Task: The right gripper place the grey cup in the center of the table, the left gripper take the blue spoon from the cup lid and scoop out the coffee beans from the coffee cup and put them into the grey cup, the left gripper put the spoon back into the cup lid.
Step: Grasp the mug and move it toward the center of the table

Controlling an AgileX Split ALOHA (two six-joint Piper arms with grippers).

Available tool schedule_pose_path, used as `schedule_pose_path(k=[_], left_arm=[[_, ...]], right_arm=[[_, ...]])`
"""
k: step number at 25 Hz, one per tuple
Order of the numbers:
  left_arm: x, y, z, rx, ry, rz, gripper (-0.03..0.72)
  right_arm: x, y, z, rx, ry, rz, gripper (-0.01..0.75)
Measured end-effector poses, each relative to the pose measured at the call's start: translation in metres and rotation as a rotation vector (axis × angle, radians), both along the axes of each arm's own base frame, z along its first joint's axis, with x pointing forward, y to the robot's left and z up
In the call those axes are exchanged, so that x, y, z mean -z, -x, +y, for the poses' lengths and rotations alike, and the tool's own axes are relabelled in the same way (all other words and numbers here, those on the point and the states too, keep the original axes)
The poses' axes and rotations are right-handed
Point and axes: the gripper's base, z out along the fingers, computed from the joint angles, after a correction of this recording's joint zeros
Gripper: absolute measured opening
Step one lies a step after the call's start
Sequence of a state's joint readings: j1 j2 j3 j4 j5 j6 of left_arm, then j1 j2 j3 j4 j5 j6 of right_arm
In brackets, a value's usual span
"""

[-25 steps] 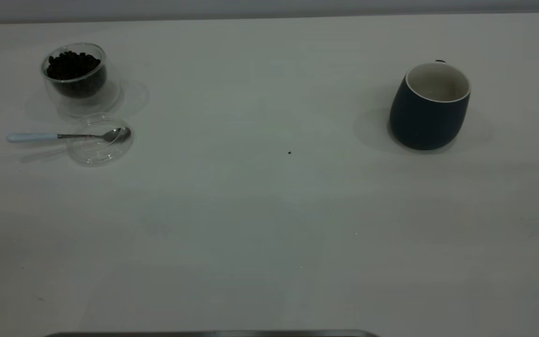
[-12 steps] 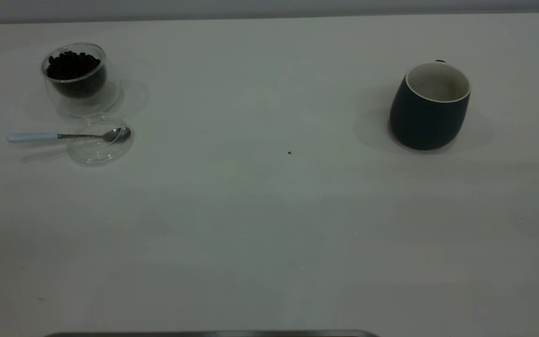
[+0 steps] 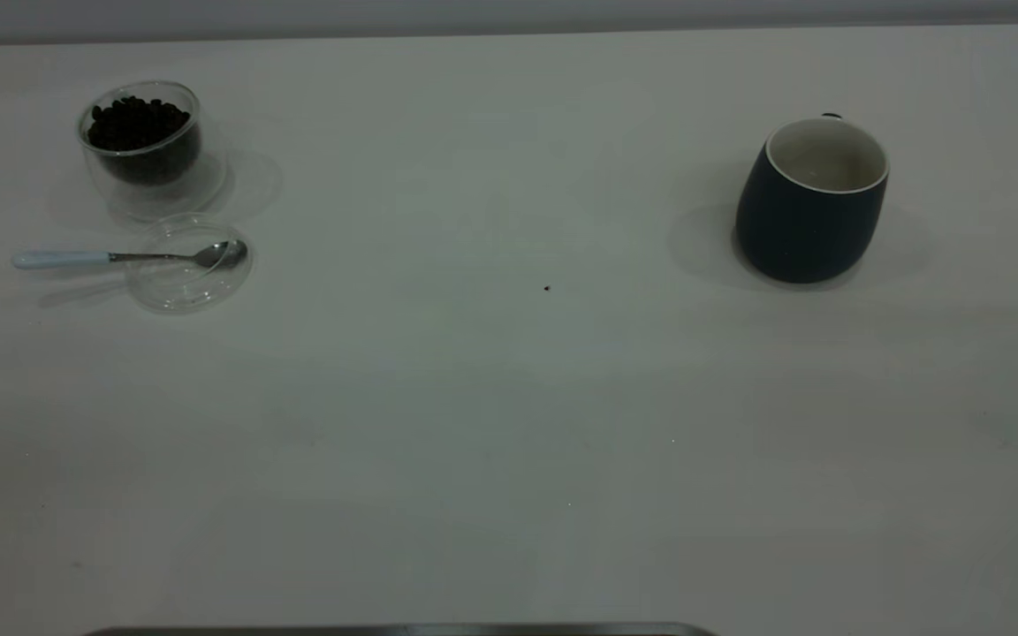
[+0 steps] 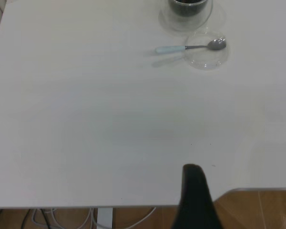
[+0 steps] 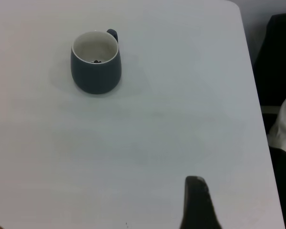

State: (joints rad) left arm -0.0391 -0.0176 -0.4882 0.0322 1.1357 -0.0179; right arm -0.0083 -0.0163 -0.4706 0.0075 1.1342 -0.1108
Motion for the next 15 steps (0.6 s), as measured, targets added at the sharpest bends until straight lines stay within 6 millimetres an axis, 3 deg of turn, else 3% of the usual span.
schedule_pose_path(k=[12, 15], left_arm=[[0.0, 0.0, 0.0, 0.001, -0.001, 0.0, 0.592], [0.0, 0.0, 0.0, 0.001, -0.001, 0.0, 0.592]], right_arm=[[0.0, 0.0, 0.001, -0.011, -0.01, 0.0, 0.46], [-0.006, -0.01, 0.001, -0.053, 0.052, 0.031, 0.46]])
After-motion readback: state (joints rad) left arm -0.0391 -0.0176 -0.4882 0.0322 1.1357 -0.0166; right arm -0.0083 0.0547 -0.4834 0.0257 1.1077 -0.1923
